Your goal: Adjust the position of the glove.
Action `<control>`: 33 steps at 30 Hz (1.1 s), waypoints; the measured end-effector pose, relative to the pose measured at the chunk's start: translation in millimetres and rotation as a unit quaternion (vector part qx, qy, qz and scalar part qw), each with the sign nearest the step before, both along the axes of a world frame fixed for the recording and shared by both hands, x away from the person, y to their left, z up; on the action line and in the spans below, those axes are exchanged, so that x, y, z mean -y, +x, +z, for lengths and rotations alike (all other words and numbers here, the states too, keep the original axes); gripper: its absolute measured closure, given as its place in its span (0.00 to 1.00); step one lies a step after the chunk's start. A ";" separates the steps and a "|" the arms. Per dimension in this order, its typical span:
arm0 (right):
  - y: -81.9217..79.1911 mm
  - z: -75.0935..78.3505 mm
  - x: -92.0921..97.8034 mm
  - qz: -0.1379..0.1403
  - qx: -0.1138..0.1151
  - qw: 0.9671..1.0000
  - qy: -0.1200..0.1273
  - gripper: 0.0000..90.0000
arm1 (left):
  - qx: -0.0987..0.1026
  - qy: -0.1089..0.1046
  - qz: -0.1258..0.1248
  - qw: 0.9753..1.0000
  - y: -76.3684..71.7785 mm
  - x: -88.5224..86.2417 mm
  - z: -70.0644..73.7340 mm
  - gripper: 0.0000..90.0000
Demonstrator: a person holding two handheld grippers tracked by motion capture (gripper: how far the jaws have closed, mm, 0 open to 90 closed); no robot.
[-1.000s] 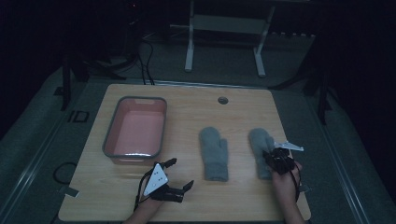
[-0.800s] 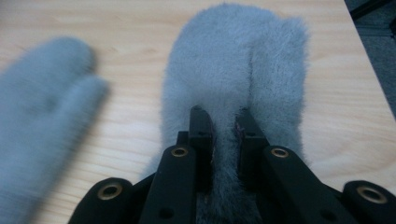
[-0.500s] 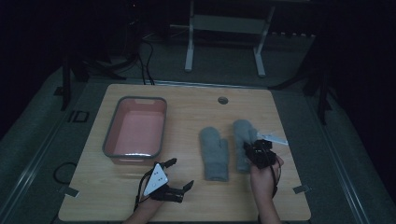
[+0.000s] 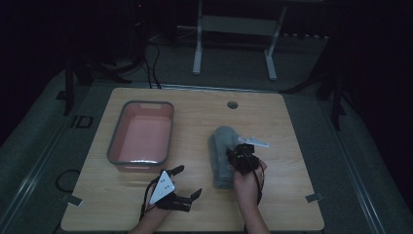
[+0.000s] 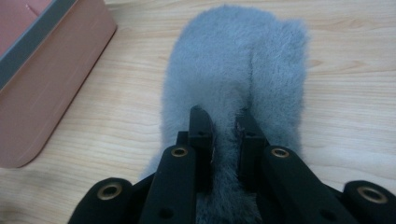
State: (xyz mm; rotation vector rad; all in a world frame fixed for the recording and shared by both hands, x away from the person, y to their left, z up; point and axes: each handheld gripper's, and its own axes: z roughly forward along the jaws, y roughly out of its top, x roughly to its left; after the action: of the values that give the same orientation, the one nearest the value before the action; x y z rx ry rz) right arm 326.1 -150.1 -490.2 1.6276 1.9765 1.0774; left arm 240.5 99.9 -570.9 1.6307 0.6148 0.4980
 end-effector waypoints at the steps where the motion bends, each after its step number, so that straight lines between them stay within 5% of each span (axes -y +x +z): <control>1: -0.2 -1.4 -2.8 0.004 -0.001 1.000 -0.002 0.90 | 0.000 0.000 0.000 1.000 0.0 -0.1 0.0 0.03; 10: 3.6 -19.1 -14.1 0.006 -0.022 1.000 -0.018 0.88 | -0.003 -0.001 0.000 1.000 0.5 -0.3 0.1 0.03; 21: 6.2 -37.9 -13.1 0.033 -0.034 0.999 -0.010 0.59 | -0.005 -0.002 -0.003 1.000 0.4 -0.1 0.1 0.03; 30: 4.7 -14.0 1.2 0.086 -0.003 0.996 -0.014 0.45 | -0.004 -0.001 -0.004 1.000 0.4 -0.1 0.2 0.03; 33: 6.6 -7.0 11.9 0.109 0.001 0.994 -0.005 0.29 | -0.008 -0.002 -0.003 1.000 0.9 0.0 0.2 0.03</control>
State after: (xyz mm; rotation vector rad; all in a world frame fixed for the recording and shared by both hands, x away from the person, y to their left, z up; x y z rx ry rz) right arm 332.8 -162.0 -497.2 1.4286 2.1949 1.1434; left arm 241.4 99.9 -570.7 1.6339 0.6217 0.4807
